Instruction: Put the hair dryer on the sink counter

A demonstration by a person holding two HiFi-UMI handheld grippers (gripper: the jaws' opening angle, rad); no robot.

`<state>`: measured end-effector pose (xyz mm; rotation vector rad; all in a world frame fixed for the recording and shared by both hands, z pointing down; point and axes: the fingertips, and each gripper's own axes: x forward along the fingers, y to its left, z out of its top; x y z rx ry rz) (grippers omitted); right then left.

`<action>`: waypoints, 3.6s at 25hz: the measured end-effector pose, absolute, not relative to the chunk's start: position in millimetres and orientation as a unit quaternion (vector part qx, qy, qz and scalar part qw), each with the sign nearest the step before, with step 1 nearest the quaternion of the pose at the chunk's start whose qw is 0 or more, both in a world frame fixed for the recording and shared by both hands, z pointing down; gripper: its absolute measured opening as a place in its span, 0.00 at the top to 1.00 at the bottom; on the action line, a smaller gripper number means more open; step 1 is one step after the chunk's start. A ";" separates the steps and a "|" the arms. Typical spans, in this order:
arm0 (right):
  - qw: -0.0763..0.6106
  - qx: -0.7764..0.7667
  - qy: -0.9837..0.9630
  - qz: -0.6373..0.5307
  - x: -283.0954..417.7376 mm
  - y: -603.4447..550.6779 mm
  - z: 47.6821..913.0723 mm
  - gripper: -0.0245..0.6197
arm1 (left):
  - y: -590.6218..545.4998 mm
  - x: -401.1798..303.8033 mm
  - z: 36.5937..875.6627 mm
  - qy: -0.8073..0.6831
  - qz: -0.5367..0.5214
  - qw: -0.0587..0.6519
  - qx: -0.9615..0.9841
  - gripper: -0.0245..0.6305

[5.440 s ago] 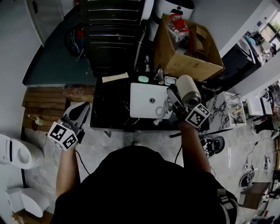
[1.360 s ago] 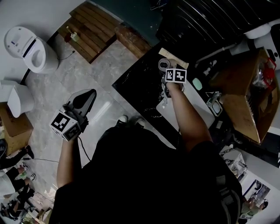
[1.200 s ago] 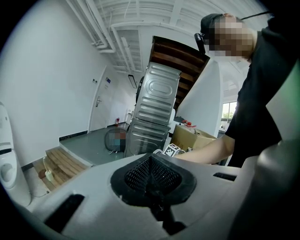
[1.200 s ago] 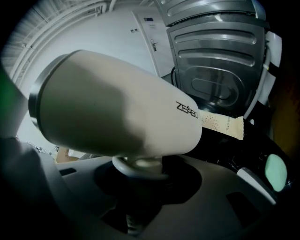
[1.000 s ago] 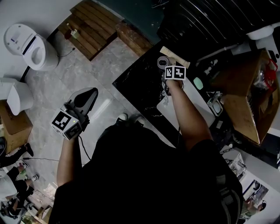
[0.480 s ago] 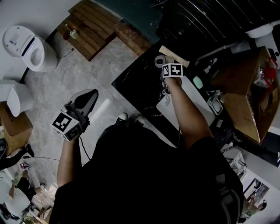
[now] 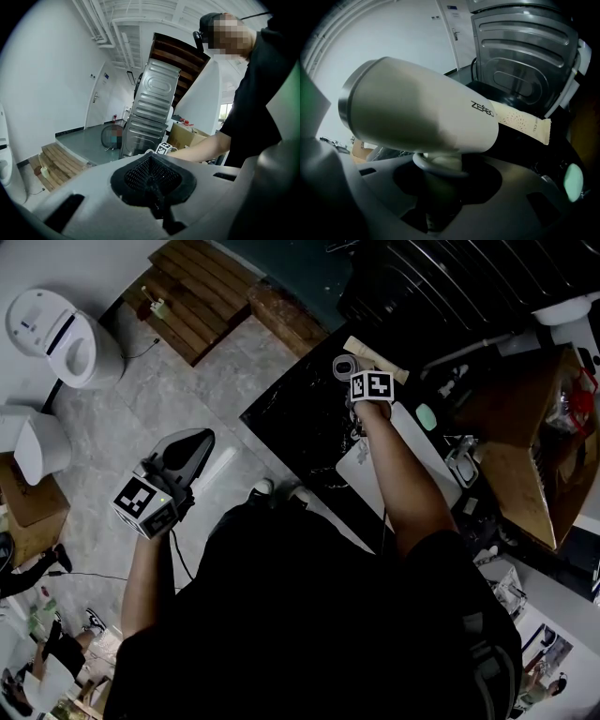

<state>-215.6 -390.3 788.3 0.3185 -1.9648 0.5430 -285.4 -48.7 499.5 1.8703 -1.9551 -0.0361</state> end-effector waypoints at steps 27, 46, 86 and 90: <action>0.482 0.133 -0.825 0.263 -216.4 -392.1 787.4 0.67 | -33.4 -299.7 500.1 -0.709 -0.020 0.207 0.674 0.94; 0.456 0.140 -0.835 0.275 -212.7 -386.1 784.2 0.56 | -10.1 -285.9 493.2 -0.716 -0.027 0.204 0.667 0.94; 0.312 0.185 -0.851 0.381 -95.9 -370.7 669.2 0.57 | -21.0 -215.9 437.3 -0.648 -0.059 0.151 0.744 0.94; 0.286 0.195 -0.855 0.387 -79.4 -369.5 650.6 0.59 | -25.8 -208.1 432.4 -0.631 -0.056 0.146 0.760 0.94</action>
